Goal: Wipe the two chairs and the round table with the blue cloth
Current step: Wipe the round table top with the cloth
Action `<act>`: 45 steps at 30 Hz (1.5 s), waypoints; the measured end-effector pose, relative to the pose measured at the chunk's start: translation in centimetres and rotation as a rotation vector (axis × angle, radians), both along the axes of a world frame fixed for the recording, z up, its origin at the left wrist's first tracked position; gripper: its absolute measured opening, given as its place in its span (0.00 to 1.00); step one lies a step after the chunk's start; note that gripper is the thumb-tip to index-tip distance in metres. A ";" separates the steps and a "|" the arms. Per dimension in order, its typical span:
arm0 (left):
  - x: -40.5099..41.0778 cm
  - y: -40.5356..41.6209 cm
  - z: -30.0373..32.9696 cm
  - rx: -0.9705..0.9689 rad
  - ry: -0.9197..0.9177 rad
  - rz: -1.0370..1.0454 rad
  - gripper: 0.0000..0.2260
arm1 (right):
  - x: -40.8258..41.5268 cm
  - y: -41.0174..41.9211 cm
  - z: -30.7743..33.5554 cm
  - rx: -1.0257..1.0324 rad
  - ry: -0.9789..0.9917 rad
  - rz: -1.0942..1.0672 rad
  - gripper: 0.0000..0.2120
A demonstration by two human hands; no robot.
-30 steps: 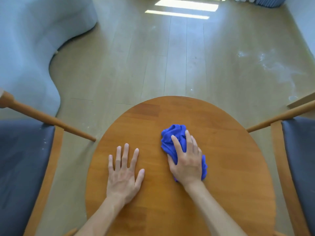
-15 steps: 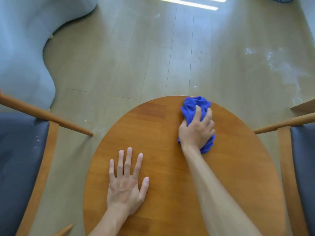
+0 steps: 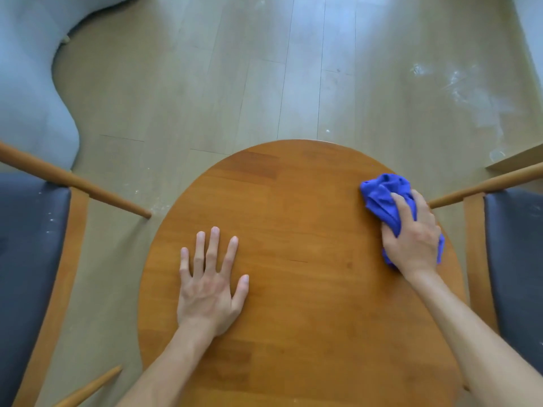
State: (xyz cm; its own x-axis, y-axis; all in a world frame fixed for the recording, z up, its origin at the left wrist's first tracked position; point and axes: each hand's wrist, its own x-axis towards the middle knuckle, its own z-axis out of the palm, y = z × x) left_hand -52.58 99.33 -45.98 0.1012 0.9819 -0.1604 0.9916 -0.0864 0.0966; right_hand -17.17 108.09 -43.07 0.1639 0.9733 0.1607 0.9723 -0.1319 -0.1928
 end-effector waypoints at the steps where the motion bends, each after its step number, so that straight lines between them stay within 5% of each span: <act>1: 0.0 0.0 -0.1 0.005 0.000 0.000 0.32 | 1.8 -1.9 0.1 0.010 0.011 -0.102 0.25; 5: 0.1 -0.1 -0.5 0.035 -0.004 -0.002 0.32 | -1.9 -7.7 -0.6 0.094 0.077 -0.536 0.22; 7: 0.0 -0.1 -0.5 0.039 -0.004 -0.007 0.32 | -8.3 -9.6 -0.7 0.136 0.119 -0.563 0.24; 12: 0.1 -0.1 -0.1 0.039 -0.024 -0.004 0.31 | -22.1 -19.2 -0.7 -0.024 0.155 0.053 0.25; 17: -0.1 -0.2 -0.1 0.009 -0.023 0.021 0.31 | -14.3 -26.2 -0.7 0.010 0.094 0.415 0.21; 19: -0.2 -0.3 -0.2 -0.005 -0.005 0.027 0.31 | -8.0 -27.6 -0.3 -0.004 0.032 0.293 0.20; 22: -0.2 -0.2 -0.2 -0.027 -0.003 0.033 0.32 | -2.4 -28.2 0.3 -0.026 0.040 -0.281 0.21; 24: -0.2 -0.1 -0.1 -0.046 -0.016 0.038 0.31 | -3.4 -27.4 0.3 0.007 0.092 -0.610 0.22; 26: -0.4 0.0 0.0 -0.076 -0.057 0.047 0.30 | -7.9 -26.6 0.1 0.060 0.085 -0.708 0.24; 30: -0.7 0.7 1.1 -0.122 -0.127 0.072 0.28 | -24.3 -27.9 0.1 -0.013 0.198 -0.325 0.27; 34: -1.6 1.6 2.6 -0.211 -0.151 0.051 0.25 | -32.7 -30.0 0.0 -0.059 0.299 0.099 0.17; 37: -2.1 1.7 3.4 -0.262 -0.138 0.025 0.25 | -28.8 -31.2 -0.3 0.054 0.285 0.255 0.12; 40: -2.1 1.0 3.4 -0.245 -0.111 0.008 0.27 | -20.0 -33.8 -1.2 0.070 0.238 0.355 0.18; 45: -1.8 -0.3 3.0 -0.177 -0.058 -0.006 0.27 | -4.3 -33.0 0.0 0.025 0.057 0.016 0.20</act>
State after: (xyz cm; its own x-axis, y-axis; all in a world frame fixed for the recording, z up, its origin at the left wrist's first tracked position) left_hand -54.39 99.06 -43.00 0.1216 0.9381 -0.3242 0.9834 -0.0694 0.1679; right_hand -21.46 75.07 -43.06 0.1583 0.9716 0.1756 0.9616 -0.1114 -0.2507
